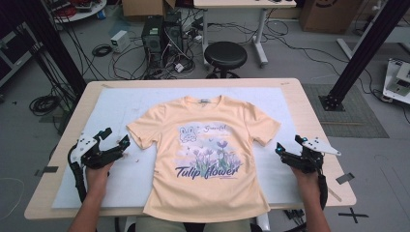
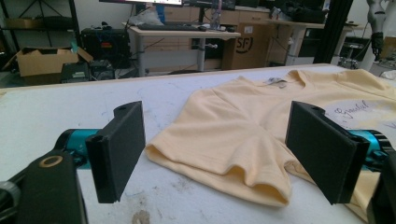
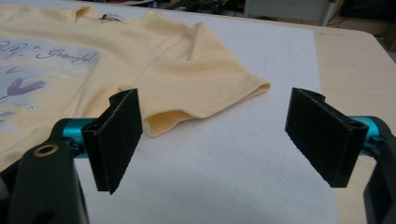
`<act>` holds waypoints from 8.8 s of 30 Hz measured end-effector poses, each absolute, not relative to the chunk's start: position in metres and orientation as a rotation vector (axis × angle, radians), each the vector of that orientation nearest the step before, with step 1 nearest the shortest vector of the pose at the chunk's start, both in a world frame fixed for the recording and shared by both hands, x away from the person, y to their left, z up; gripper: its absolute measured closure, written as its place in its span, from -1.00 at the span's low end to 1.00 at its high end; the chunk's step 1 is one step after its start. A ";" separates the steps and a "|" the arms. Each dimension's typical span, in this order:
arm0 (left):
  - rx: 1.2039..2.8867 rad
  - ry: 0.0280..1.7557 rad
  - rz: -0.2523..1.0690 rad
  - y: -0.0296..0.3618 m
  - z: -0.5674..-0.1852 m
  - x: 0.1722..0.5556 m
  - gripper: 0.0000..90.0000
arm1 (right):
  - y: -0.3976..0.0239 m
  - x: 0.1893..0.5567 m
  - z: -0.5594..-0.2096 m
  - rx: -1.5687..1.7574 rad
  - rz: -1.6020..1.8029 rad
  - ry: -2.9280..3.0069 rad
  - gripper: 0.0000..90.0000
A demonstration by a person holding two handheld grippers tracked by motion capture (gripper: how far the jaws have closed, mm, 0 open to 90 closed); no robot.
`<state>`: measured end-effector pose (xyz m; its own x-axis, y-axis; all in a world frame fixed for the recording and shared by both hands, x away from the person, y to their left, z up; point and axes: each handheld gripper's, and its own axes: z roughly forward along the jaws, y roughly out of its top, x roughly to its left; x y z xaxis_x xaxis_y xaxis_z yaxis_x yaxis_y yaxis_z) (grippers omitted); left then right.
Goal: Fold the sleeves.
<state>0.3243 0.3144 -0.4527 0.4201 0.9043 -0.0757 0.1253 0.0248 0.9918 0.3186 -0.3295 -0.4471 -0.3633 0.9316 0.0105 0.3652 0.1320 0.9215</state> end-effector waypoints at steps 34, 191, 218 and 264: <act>1.437 1.006 0.789 0.314 -0.452 0.326 -0.55 | -0.332 0.328 -0.444 1.375 1.208 1.811 -0.57; 1.513 1.100 0.719 0.310 -0.440 0.335 -0.54 | -0.211 0.389 -0.407 1.241 1.119 2.010 -0.24; 1.803 1.544 0.638 0.271 -0.450 0.420 -0.49 | -0.270 0.351 -0.427 1.242 1.175 1.986 -0.44; 1.723 1.084 0.286 0.171 -0.400 0.437 0.83 | -0.281 0.351 -0.424 1.260 1.186 1.937 -0.43</act>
<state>0.4374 0.1715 -0.3999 0.5640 0.7710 -0.2956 0.5252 -0.0587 0.8490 0.3508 -0.2806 -0.4240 -0.4190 0.9076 0.0251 0.4351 0.1764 0.8829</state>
